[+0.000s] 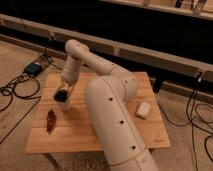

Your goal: Place the eraser in the ceramic cup

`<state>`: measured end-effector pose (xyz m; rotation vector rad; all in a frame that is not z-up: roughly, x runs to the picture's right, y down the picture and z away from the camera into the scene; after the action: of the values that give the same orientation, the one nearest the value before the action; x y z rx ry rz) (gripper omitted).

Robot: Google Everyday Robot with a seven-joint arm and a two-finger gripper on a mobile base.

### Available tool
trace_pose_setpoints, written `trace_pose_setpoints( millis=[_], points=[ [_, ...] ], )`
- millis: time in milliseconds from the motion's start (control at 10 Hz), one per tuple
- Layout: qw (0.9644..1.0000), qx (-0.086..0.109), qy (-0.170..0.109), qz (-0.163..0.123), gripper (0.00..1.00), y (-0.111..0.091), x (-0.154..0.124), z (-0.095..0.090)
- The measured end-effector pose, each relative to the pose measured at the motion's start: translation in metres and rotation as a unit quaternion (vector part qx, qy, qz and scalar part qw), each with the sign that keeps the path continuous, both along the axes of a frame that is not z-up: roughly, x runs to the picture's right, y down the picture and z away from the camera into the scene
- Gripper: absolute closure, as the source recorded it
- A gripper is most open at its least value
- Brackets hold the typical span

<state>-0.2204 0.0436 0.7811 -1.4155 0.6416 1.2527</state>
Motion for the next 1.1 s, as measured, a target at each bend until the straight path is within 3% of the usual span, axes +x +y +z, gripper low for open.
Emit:
trace_pose_setpoints(
  millis=[600,1100],
  points=[
    [1.0,0.0,0.0,0.0,0.24,0.0,0.0,0.0],
    [1.0,0.0,0.0,0.0,0.2,-0.0001,0.0,-0.0001]
  ],
)
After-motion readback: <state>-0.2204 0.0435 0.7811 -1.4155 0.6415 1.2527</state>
